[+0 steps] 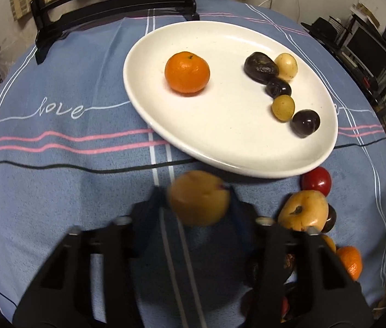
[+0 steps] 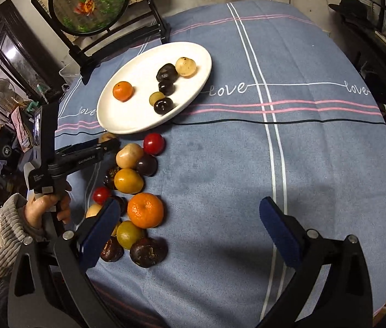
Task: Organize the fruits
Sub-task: 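Grasp the beige fruit beside the plate with the left tool, then grasp the orange with the right tool while the left tool holds the beige fruit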
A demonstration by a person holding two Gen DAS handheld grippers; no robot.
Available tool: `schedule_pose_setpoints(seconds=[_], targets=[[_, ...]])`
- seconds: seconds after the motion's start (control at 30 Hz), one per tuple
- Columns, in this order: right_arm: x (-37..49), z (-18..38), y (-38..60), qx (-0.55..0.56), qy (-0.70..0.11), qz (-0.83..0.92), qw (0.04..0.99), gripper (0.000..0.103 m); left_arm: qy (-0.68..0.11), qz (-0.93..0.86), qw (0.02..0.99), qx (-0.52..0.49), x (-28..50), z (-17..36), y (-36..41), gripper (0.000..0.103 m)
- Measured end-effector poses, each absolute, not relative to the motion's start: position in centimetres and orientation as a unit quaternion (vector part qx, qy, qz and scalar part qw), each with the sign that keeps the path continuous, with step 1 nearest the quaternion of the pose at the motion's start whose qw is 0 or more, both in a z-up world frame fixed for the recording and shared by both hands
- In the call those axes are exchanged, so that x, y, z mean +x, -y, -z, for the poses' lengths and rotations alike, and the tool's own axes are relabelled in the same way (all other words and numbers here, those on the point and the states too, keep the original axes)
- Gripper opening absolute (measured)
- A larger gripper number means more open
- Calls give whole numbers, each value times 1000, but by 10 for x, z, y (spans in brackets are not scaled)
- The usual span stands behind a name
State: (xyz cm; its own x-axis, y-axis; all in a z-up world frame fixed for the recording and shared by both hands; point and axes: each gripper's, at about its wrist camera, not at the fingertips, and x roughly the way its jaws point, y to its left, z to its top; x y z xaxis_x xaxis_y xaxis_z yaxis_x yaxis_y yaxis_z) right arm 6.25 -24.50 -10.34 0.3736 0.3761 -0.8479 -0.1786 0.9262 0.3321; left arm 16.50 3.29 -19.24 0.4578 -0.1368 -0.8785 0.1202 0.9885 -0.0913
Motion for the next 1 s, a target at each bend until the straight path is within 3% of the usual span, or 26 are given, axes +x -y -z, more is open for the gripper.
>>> schedule_pose_setpoints(seconds=[0.17,0.47,0.8,1.0], targets=[[64,104,238,81,-539,-180,819,102,-520,78,850,-14,156,192,-47,42],[80,114,213,81,-548,-227,801,102,-534,20,844,-57,72,190,-113,42],[67,143,170,-94,-554,-268,783,102,-522,2,852,-31,43,193,-112,43],[65,152,172,-101,-549,-262,787,102,-516,3,856,-22,42,193,-111,43]])
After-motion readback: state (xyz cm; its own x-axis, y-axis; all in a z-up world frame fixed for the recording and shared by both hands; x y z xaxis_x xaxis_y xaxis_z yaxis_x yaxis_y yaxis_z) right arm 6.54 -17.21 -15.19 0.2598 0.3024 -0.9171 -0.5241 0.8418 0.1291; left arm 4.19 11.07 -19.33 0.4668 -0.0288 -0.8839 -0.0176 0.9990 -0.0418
